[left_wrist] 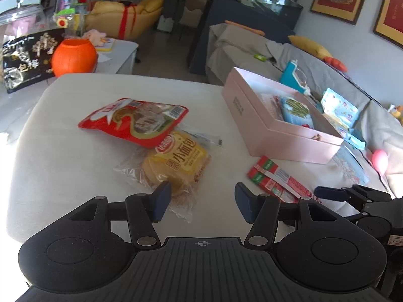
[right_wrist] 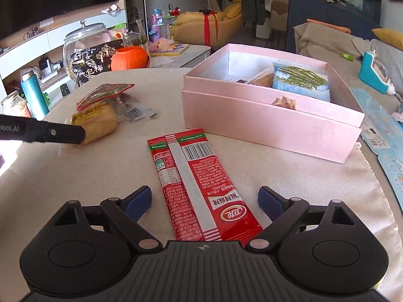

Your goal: Organize snacks

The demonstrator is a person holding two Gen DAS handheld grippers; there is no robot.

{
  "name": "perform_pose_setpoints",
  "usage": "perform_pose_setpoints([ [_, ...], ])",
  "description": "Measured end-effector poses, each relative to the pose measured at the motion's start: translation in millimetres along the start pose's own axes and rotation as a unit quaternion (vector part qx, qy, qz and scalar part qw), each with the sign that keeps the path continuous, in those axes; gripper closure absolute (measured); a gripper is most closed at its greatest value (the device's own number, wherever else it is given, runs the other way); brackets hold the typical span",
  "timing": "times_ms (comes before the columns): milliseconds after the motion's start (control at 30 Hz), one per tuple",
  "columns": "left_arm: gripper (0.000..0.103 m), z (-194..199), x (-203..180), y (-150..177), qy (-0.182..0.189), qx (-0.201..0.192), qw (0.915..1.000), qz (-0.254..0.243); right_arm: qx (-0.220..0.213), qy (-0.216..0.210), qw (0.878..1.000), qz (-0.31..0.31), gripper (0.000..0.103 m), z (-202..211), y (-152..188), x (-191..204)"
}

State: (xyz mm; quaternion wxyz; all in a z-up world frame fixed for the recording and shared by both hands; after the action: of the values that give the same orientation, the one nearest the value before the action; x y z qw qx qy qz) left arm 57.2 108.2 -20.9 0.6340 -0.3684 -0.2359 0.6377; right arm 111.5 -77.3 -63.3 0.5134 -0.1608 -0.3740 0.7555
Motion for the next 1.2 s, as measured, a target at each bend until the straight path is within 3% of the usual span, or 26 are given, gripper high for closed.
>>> perform_pose_setpoints([
  [133, 0.043, 9.0, -12.1, -4.4, 0.012, -0.011, 0.9996, -0.023, 0.0, 0.0, 1.0, 0.0, 0.01, 0.3, 0.0, -0.4],
  [233, 0.043, 17.2, -10.1, -15.0, -0.032, -0.03, 0.9979, -0.048, 0.0, 0.0, 1.0, 0.0, 0.009, 0.3, 0.1, -0.4],
  [333, 0.043, 11.6, -1.0, -24.2, -0.087, -0.012, 0.9934, -0.074, 0.0, 0.0, 1.0, -0.001, 0.009, 0.2, 0.3, -0.4],
  [467, 0.043, -8.3, 10.2, -30.4, -0.113, 0.015, 0.9896, -0.087, 0.0, 0.001, 1.0, -0.002, 0.008, -0.5, -0.1, -0.8],
  [833, 0.041, -25.9, 19.1, -28.8, -0.086, 0.016, 0.9936, -0.071, 0.007, -0.006, 1.0, 0.003, 0.002, -2.5, 0.4, 1.6],
  [933, 0.051, -14.0, 23.8, -24.7, -0.084, -0.008, 0.995, -0.054, 0.019, -0.011, 1.0, 0.012, 0.0, -4.8, -0.5, 3.2],
  [1033, 0.062, 6.2, 35.6, -16.3, -0.116, -0.042, 0.9919, -0.033, 0.027, -0.017, 0.999, 0.02, 0.0, -6.7, -2.1, 3.2],
  [1100, 0.078, 18.8, 48.0, -8.3, -0.148, -0.054, 0.9874, -0.02, 0.031, -0.023, 0.999, 0.025, 0.0, -6.9, -2.8, 3.2],
  [1167, 0.079, 25.7, 60.7, 0.1, -0.157, -0.06, 0.9857, 0.001, 0.036, -0.027, 0.999, 0.026, 0.0, -8.9, -6.2, 3.9],
  [1200, 0.079, 27.7, 66.5, 4.5, -0.145, -0.066, 0.987, 0.019, 0.039, -0.029, 0.998, 0.03, 0.0, -11.6, -9.5, 5.7],
])
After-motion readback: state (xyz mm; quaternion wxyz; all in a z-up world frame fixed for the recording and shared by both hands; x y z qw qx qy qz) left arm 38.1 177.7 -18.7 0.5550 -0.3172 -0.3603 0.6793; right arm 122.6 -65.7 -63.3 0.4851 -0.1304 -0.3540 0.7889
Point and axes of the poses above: each gripper's, at about its wrist camera, not at the fingertips, and z roughly against the way its jaws point, x to its left, y to its underside, the point moved 7 cm from there along -z, roughly the way its jaws point, and after that the axes turned 10 degrees about -z, right-handed, at the moved point
